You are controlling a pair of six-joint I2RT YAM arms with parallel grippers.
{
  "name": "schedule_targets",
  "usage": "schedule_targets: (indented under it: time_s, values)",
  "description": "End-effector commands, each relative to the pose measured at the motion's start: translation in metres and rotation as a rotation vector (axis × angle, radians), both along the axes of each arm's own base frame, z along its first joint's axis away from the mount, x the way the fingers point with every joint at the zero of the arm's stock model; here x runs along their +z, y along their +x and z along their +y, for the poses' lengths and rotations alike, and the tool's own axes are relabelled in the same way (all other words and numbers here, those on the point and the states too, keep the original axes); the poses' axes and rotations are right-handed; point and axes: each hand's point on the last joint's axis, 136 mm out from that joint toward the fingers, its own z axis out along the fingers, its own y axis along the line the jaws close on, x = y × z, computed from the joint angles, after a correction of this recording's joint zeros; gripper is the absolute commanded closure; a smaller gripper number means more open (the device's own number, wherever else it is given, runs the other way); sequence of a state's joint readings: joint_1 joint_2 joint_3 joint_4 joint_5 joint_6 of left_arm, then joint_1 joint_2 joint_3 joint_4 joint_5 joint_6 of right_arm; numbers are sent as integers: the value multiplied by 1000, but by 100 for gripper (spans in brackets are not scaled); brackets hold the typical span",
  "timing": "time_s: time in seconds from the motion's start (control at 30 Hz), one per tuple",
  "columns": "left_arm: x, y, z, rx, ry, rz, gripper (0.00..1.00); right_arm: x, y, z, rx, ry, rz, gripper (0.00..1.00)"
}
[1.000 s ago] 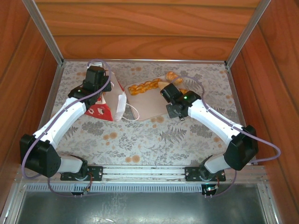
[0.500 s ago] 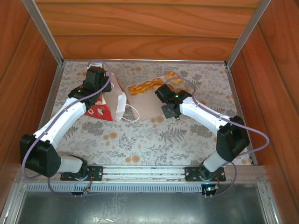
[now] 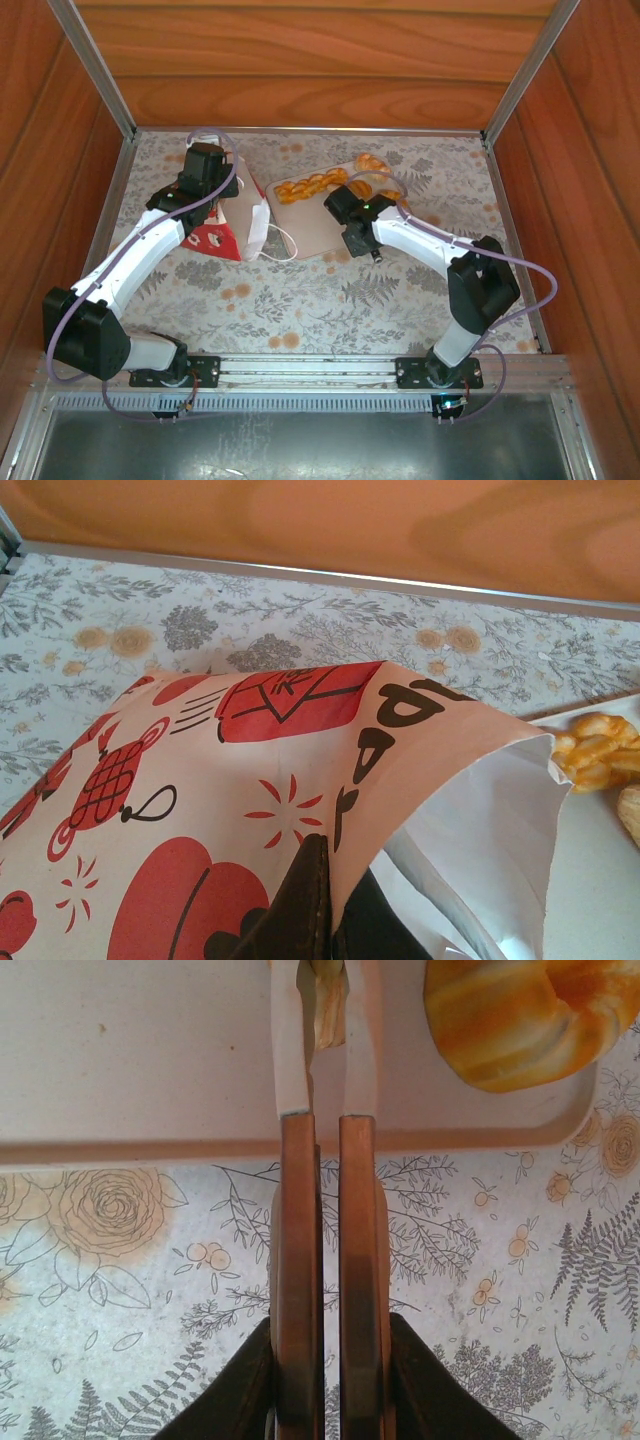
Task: Take the fake bread out of the paper bag
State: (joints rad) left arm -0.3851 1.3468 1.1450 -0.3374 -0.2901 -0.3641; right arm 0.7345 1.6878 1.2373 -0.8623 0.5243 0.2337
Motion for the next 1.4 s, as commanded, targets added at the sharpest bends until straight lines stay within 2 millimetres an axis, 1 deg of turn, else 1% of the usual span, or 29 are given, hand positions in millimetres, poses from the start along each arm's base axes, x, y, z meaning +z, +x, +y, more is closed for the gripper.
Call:
schedule_targets:
  time_s: [0.0, 0.13, 0.2, 0.27, 0.3, 0.53, 0.83, 1.0, 1.07, 1.2, 1.37]
  values:
    - [6, -2, 3, 12, -19, -12, 100, 4, -2, 2, -4, -13, 0, 72]
    - [8, -1, 3, 11, -23, -16, 100, 7, -11, 7, 9, 19, 18, 66]
    - [8, -1, 2, 10, -27, -16, 100, 5, -15, 10, 15, 25, 31, 65]
    - [8, -1, 2, 8, -26, -15, 100, 13, -18, 11, 22, 49, 16, 63]
    - [8, -1, 2, 8, -29, -15, 100, 13, -20, 12, 26, 56, 18, 63]
    - [10, -2, 2, 8, -36, -19, 100, 17, -39, 25, 67, 126, 71, 60]
    - [13, -4, 2, 9, -42, -26, 100, 34, -60, 33, 101, 214, 101, 57]
    - [13, -5, 3, 11, -44, -26, 100, 39, -67, 38, 116, 261, 115, 56]
    - [12, -6, 3, 11, -44, -25, 100, 43, -68, 40, 113, 283, 111, 59]
    - [12, -6, 3, 12, -44, -26, 100, 57, -67, 56, 97, 376, 112, 70]
    - [12, -8, 5, 17, -44, -28, 100, 67, -68, 103, 84, 571, 209, 78]
